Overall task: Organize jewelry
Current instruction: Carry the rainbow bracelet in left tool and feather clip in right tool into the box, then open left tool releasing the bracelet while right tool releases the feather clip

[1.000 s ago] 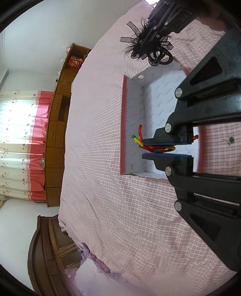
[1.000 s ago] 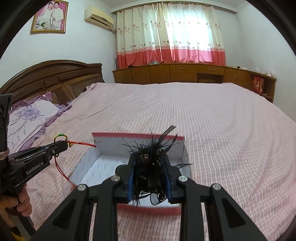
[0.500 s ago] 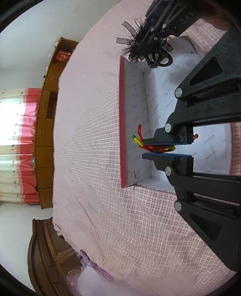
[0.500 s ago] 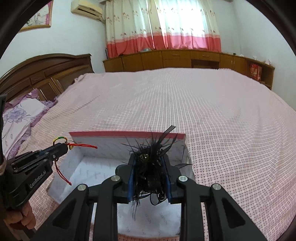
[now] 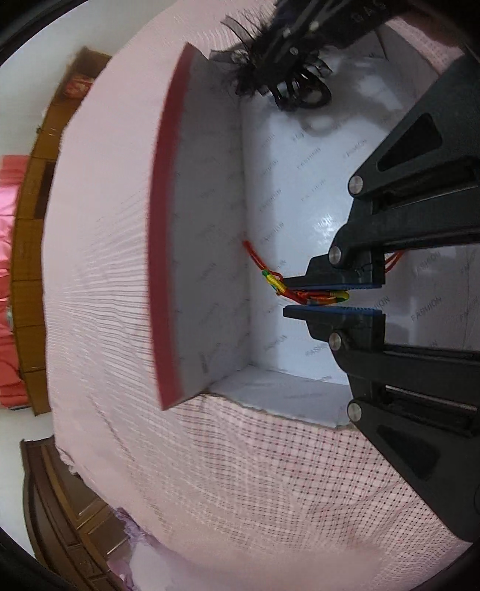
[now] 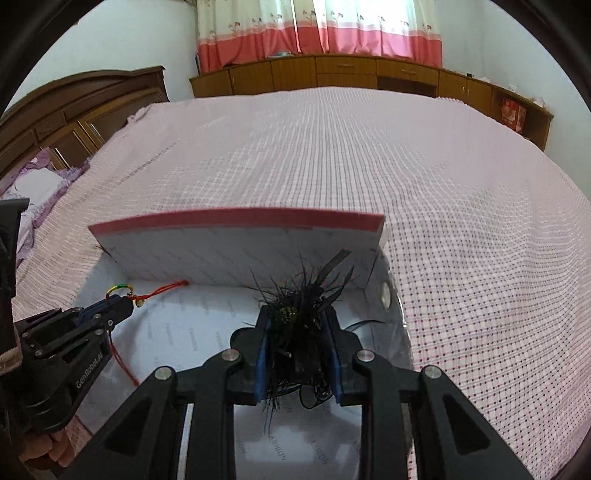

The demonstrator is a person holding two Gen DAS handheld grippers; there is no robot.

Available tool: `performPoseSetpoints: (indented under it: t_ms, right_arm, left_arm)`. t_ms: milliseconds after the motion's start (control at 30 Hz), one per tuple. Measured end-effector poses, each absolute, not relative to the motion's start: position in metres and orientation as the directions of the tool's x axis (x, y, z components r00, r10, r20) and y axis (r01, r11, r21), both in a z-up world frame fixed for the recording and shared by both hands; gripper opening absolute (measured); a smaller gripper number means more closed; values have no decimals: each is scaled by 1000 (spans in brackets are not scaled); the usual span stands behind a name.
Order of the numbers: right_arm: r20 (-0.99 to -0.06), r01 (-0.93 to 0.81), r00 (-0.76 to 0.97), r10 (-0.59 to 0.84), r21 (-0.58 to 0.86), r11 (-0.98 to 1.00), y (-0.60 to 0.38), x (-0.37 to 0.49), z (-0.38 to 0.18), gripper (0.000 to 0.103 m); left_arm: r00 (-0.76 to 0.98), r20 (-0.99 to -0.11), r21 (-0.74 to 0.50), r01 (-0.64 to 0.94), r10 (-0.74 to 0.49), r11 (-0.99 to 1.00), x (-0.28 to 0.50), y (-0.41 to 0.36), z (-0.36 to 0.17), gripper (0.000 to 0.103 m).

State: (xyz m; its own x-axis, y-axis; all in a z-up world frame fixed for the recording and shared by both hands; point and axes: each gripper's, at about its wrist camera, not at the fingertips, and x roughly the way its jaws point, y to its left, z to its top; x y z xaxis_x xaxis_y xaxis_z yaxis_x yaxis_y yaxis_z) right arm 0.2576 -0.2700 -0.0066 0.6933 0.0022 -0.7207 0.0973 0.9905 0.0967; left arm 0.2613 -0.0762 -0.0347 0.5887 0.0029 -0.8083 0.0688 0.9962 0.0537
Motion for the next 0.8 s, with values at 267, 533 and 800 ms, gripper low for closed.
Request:
performPoseSetpoints:
  t_ms: [267, 533, 800]
  right_arm:
    - [-730, 99, 684, -8, 83, 992, -272, 263, -8, 32]
    - [-728, 102, 686, -2, 94, 990, -269, 259, -11, 51]
    - [-692, 81, 722, 11, 100, 992, -264, 241, 2, 57]
  left_arm:
    - [545, -838, 28, 70, -14, 997, 262, -79, -43, 0]
    - [542, -839, -10, 80, -52, 997, 257, -86, -38, 12]
    - [585, -809, 7, 98, -52, 995, 232, -82, -12, 25]
